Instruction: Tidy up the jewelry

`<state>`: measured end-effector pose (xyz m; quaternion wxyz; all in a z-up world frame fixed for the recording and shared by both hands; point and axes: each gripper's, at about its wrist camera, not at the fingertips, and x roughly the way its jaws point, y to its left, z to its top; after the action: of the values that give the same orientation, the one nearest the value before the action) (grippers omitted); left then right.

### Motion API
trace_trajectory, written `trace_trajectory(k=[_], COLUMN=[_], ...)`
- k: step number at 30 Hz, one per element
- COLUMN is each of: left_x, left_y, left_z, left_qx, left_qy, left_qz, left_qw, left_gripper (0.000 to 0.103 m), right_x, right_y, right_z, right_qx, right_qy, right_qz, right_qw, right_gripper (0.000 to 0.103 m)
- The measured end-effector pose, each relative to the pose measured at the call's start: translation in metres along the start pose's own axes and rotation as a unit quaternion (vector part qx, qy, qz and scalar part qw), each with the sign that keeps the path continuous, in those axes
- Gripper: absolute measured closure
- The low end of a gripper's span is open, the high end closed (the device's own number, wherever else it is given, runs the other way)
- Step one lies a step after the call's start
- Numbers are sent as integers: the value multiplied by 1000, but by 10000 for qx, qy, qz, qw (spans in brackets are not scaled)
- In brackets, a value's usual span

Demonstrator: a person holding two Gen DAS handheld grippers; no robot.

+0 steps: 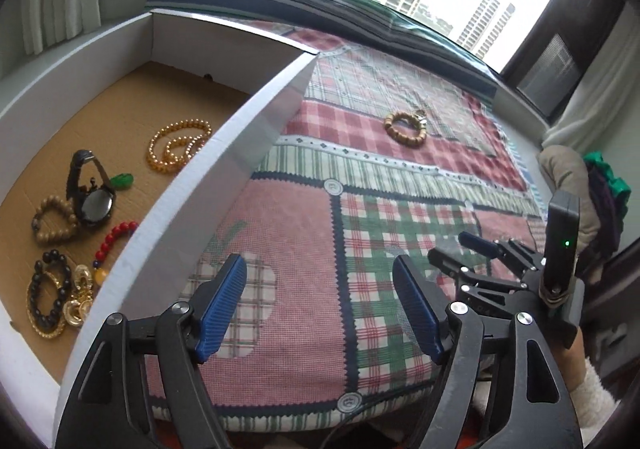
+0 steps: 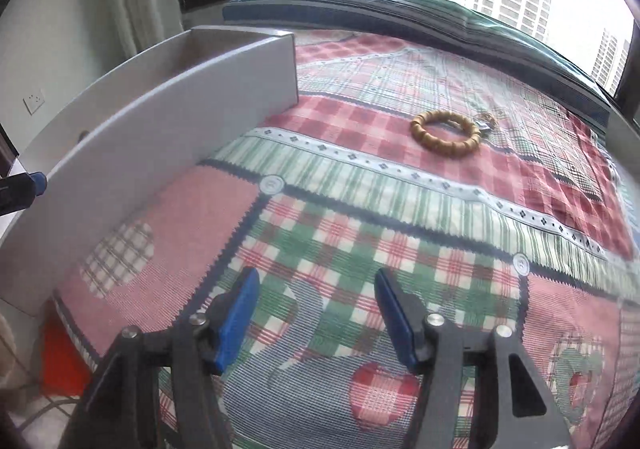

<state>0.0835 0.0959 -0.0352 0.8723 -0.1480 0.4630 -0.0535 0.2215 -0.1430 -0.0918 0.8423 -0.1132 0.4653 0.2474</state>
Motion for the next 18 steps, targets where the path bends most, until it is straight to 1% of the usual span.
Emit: trace_trajectory(k=[3, 5, 7, 9, 13, 18], left_x=[23, 35, 44, 50, 60, 67], left_y=[-28, -42, -55, -65, -78, -84], left_z=[-3, -6, -10, -15, -21, -24], left_qx=[258, 424, 609, 792, 999, 1060], left_qy=[248, 367, 428, 529, 689, 756], left_qz=[-17, 40, 79, 142, 266, 475], left_qw=[9994, 9984, 9972, 9954, 9923, 9904], left_gripper=[24, 22, 17, 15, 12, 8], right_x=[-5, -9, -13, -16, -15, -18], right_y=[-30, -50, -64, -75, -92, -104], right_z=[-21, -33, -42, -53, -68, -76], right_qx=[299, 529, 738, 883, 1084, 1355], right_qy=[18, -2, -37, -76, -108, -172], right_qz=[-227, -314, -419, -522, -629, -662], right_qw=[9993, 9981, 9964, 9947, 9921, 9884], right_gripper=[42, 42, 42, 42, 42, 42])
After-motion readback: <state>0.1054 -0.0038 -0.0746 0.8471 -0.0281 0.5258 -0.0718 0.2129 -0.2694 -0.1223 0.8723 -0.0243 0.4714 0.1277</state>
